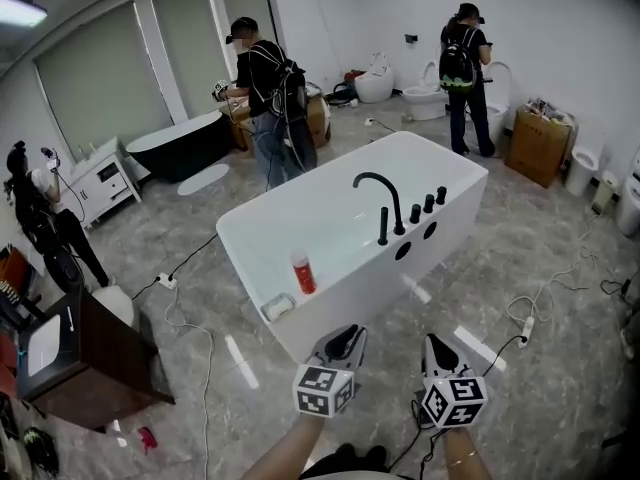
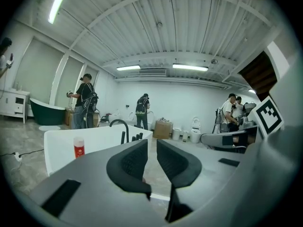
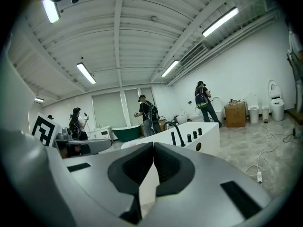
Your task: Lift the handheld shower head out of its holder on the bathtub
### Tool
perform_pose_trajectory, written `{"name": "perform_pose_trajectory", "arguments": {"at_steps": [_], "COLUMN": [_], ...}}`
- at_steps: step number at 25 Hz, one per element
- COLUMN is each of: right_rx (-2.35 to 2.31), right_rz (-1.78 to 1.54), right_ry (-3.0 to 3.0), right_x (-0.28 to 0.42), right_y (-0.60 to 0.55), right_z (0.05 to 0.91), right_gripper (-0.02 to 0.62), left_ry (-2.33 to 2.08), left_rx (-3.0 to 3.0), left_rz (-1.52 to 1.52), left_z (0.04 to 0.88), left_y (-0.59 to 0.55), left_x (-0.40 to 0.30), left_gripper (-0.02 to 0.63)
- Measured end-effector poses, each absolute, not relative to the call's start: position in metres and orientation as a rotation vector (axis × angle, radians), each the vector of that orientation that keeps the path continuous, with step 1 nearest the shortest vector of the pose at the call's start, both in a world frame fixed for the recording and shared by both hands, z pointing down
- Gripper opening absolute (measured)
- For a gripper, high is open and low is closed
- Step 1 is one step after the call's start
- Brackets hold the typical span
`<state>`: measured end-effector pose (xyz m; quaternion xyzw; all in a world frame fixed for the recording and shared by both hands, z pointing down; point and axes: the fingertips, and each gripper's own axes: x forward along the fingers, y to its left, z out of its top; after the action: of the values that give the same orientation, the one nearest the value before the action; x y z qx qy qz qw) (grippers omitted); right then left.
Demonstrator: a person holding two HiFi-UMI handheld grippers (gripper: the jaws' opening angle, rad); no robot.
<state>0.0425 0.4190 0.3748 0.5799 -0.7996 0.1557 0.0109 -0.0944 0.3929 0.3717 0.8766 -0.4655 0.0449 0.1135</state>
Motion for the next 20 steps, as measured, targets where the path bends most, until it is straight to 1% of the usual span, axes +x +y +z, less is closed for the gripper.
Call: {"name": "perform_pose_trajectory", "arguments": {"at_steps": [1,2,4,5,8,10,15,20], "right_rx": [1.817,1.819,1.811,1.806,1.798,1.793,1.770,1.734], "right_rz": [0.486,0.488,0.495,0.496,0.506,0.521,0.528,0.546], "right_ry": [-2.493,-2.495,-2.506,-2.513,-2.532,-2.544,-2.554,-2.544], "right_x": [0.047,0.051,0.056,0.059,0.067,0.070,0.070,0.063], "right_y": [0.418,0.417,0.416,0.416,0.414,0.413,0.398,0.369], "right_z": [0.374,0.374,0.372,0.371,0.367,0.366,0.367,0.377], "right_gripper": [0.011,0.011,0.051,0.057,0.063,0.086,0.112,0.152], "left_ry": [-1.370,-1.376,-1.387,-1.392,-1.399,-1.402,-1.412,-1.411], "left_rx": [2.569,2.568,2.565,2.564,2.561,2.560,2.555,2.546], "left_rz": [0.130,0.129,0.128,0.127,0.131,0.134,0.139,0.142], "left_z": [0.371,0.371,0.370,0.369,0.368,0.367,0.369,0.379], "left_y": [0.392,0.391,0.391,0.391,0.392,0.392,0.377,0.348], "left_x": [-0.092,-0.089,-0.084,-0.081,-0.074,-0.071,-0.071,-0.074], "left_gripper": [0.078,0.090,0.102,0.109,0.113,0.129,0.140,0.168]}}
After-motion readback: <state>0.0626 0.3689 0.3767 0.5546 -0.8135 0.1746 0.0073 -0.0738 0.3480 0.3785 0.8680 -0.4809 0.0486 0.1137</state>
